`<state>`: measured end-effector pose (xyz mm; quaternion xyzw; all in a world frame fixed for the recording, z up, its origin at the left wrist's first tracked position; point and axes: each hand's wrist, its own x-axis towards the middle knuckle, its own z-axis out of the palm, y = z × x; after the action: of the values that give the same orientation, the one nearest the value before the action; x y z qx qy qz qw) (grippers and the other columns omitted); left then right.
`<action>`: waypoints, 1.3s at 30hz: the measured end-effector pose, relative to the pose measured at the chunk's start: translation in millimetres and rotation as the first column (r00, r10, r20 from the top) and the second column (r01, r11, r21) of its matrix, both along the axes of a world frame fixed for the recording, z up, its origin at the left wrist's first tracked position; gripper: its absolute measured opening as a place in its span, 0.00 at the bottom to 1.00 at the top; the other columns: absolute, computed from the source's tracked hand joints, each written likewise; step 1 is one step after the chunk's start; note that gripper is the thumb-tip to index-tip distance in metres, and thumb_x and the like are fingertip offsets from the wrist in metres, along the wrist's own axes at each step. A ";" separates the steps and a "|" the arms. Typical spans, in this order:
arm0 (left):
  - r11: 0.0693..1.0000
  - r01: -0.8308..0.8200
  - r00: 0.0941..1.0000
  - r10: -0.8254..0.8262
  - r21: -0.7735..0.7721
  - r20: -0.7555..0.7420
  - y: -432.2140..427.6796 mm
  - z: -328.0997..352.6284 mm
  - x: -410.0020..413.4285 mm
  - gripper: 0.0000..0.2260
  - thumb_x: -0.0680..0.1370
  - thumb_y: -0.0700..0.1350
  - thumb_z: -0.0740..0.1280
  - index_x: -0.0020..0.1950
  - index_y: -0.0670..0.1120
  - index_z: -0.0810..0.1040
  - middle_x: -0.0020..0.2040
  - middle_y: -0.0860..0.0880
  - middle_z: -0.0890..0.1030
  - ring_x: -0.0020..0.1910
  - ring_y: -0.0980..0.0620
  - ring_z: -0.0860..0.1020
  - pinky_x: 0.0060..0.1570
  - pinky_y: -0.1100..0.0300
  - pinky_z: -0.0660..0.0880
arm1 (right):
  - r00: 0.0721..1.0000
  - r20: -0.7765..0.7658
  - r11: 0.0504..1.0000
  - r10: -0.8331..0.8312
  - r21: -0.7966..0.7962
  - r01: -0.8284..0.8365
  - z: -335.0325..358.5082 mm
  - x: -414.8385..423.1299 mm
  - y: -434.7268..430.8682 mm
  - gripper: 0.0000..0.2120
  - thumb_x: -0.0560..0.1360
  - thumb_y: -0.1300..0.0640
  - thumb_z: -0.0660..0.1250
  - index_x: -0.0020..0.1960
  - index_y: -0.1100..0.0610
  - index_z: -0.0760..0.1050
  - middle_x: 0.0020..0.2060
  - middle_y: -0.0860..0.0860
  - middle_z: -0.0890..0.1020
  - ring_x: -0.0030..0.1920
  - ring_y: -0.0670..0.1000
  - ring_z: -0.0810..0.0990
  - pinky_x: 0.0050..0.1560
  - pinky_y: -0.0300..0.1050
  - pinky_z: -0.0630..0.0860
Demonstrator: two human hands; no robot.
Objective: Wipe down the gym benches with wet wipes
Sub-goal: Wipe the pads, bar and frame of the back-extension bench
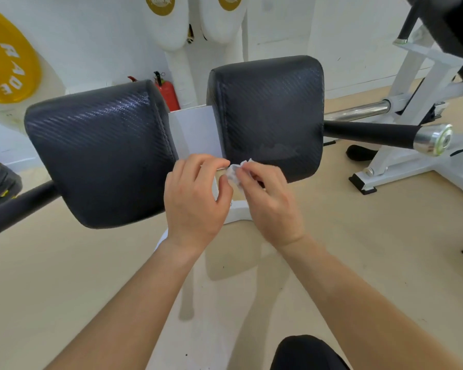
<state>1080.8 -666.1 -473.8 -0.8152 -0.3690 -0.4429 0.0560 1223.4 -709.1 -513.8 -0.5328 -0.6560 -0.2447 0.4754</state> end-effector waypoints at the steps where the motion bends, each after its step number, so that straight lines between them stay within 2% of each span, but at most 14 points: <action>1: 1.000 -0.001 1.000 0.001 0.000 0.008 0.6 0.3 -1.5 0.08 0.77 0.43 0.67 0.54 0.46 0.82 0.51 0.49 0.81 0.47 0.46 0.76 0.42 0.46 0.73 | 1.000 -0.029 0.999 0.005 -0.035 -0.006 7.8 6.8 1.2 0.08 0.81 0.61 0.66 0.55 0.57 0.84 0.51 0.47 0.80 0.53 0.49 0.76 0.58 0.38 0.72; 3: 1.000 0.000 1.000 0.000 0.003 0.021 -0.2 0.3 -3.9 0.08 0.77 0.42 0.67 0.54 0.46 0.82 0.51 0.48 0.81 0.46 0.46 0.76 0.42 0.46 0.74 | 0.989 -0.127 0.996 -0.080 -0.052 0.074 24.4 33.0 7.9 0.09 0.82 0.59 0.65 0.50 0.53 0.84 0.46 0.43 0.79 0.50 0.43 0.75 0.54 0.33 0.69; 5: 1.000 0.006 1.000 -0.006 0.001 0.030 -2.1 -0.1 -6.7 0.08 0.77 0.42 0.67 0.54 0.45 0.83 0.51 0.48 0.82 0.47 0.47 0.77 0.43 0.47 0.75 | 0.944 -0.261 0.979 -0.202 -0.027 0.202 36.9 47.6 12.7 0.10 0.81 0.62 0.63 0.51 0.60 0.83 0.48 0.52 0.80 0.50 0.48 0.75 0.54 0.29 0.68; 7: 1.000 0.009 0.999 -0.009 -0.006 0.033 -3.1 -1.4 -9.3 0.08 0.77 0.42 0.67 0.54 0.45 0.82 0.51 0.48 0.82 0.47 0.47 0.77 0.43 0.47 0.75 | 0.942 -0.274 0.980 -0.196 -0.023 0.197 35.5 37.9 15.8 0.09 0.79 0.65 0.63 0.51 0.64 0.82 0.48 0.57 0.81 0.50 0.52 0.76 0.54 0.29 0.68; 12: 1.000 -0.021 1.000 0.021 -0.008 0.014 -2.6 -3.1 -10.3 0.08 0.76 0.42 0.67 0.54 0.45 0.82 0.51 0.48 0.81 0.47 0.48 0.76 0.43 0.47 0.74 | 0.996 0.078 0.998 0.053 -0.032 -0.051 14.3 6.7 10.3 0.07 0.77 0.67 0.70 0.54 0.65 0.83 0.49 0.58 0.83 0.50 0.58 0.81 0.51 0.49 0.80; 18: 0.998 -0.030 0.998 0.032 -0.049 0.044 -2.2 0.1 -0.9 0.09 0.76 0.42 0.67 0.54 0.45 0.82 0.51 0.49 0.82 0.47 0.48 0.76 0.44 0.48 0.74 | 1.000 -0.011 0.997 0.008 0.077 -0.007 61.4 17.9 32.2 0.07 0.78 0.64 0.66 0.47 0.66 0.82 0.46 0.60 0.83 0.44 0.60 0.81 0.45 0.52 0.80; 21: 0.999 -0.041 0.998 0.043 -0.033 0.054 -1.5 3.6 -3.2 0.08 0.76 0.41 0.67 0.54 0.45 0.82 0.50 0.48 0.81 0.46 0.48 0.76 0.43 0.49 0.74 | 1.000 -0.004 1.000 0.010 0.001 -0.010 22.3 20.0 12.8 0.03 0.75 0.69 0.70 0.48 0.68 0.82 0.47 0.59 0.82 0.46 0.60 0.80 0.46 0.50 0.78; 24: 0.999 -0.043 0.997 0.044 -0.017 0.057 -0.2 6.6 -3.3 0.08 0.77 0.42 0.66 0.53 0.45 0.82 0.50 0.48 0.81 0.47 0.48 0.76 0.44 0.52 0.74 | 0.999 0.042 0.994 0.024 -0.104 -0.020 -13.1 36.5 -17.7 0.07 0.73 0.72 0.73 0.51 0.67 0.83 0.48 0.59 0.82 0.47 0.59 0.80 0.46 0.50 0.79; 26: 0.999 -0.032 0.998 0.032 -0.002 0.047 -0.7 7.0 -0.8 0.08 0.77 0.42 0.65 0.52 0.44 0.82 0.50 0.47 0.81 0.46 0.48 0.76 0.44 0.53 0.74 | 1.000 -0.004 0.991 0.004 -0.133 -0.004 -2.0 56.2 -13.2 0.07 0.74 0.72 0.69 0.50 0.65 0.83 0.48 0.57 0.81 0.47 0.56 0.79 0.48 0.48 0.77; 29: 0.999 -0.030 0.998 0.030 -0.014 0.054 -3.2 6.4 2.5 0.08 0.77 0.42 0.65 0.52 0.44 0.82 0.50 0.47 0.81 0.47 0.48 0.76 0.43 0.50 0.75 | 0.970 -0.193 0.988 -0.147 -0.070 0.135 30.3 82.7 0.0 0.08 0.77 0.67 0.64 0.50 0.64 0.82 0.48 0.58 0.80 0.48 0.56 0.78 0.52 0.40 0.73; 31: 1.000 -0.014 0.999 0.015 -0.024 0.051 -6.4 4.5 3.7 0.07 0.77 0.43 0.66 0.52 0.45 0.82 0.51 0.48 0.81 0.47 0.48 0.76 0.44 0.48 0.75 | 0.945 -0.263 0.980 -0.194 -0.018 0.197 29.3 80.6 -2.8 0.09 0.79 0.64 0.64 0.50 0.66 0.82 0.47 0.60 0.80 0.48 0.56 0.79 0.52 0.41 0.74; 35: 1.000 0.010 1.000 -0.010 -0.008 0.024 -9.3 1.9 3.3 0.07 0.77 0.42 0.65 0.52 0.44 0.82 0.50 0.48 0.82 0.47 0.48 0.77 0.43 0.48 0.75 | 0.988 -0.144 0.998 -0.046 -0.038 0.041 -7.7 43.0 -18.9 0.07 0.76 0.71 0.66 0.48 0.64 0.83 0.46 0.57 0.81 0.47 0.53 0.78 0.49 0.45 0.77; 37: 1.000 0.014 1.000 -0.014 -0.001 0.014 -9.7 0.9 2.9 0.07 0.77 0.42 0.66 0.52 0.44 0.82 0.50 0.47 0.82 0.47 0.48 0.77 0.43 0.48 0.75 | 0.986 -0.168 1.000 -0.015 -0.023 0.012 -2.1 55.9 -18.4 0.07 0.76 0.69 0.66 0.47 0.63 0.82 0.48 0.50 0.80 0.49 0.47 0.78 0.56 0.35 0.74; 39: 1.000 0.021 1.000 -0.021 -0.004 0.010 -10.7 0.6 3.0 0.07 0.77 0.42 0.66 0.52 0.44 0.82 0.50 0.47 0.82 0.48 0.48 0.77 0.43 0.48 0.76 | 0.958 -0.257 0.991 -0.125 0.009 0.132 14.3 75.0 -16.6 0.07 0.78 0.66 0.65 0.47 0.64 0.82 0.47 0.52 0.80 0.49 0.50 0.79 0.57 0.30 0.70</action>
<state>1083.8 -676.8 -473.2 -0.8168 -0.3616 -0.4469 0.0479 1298.4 -725.7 -499.5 -0.5951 -0.5499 -0.2128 0.5460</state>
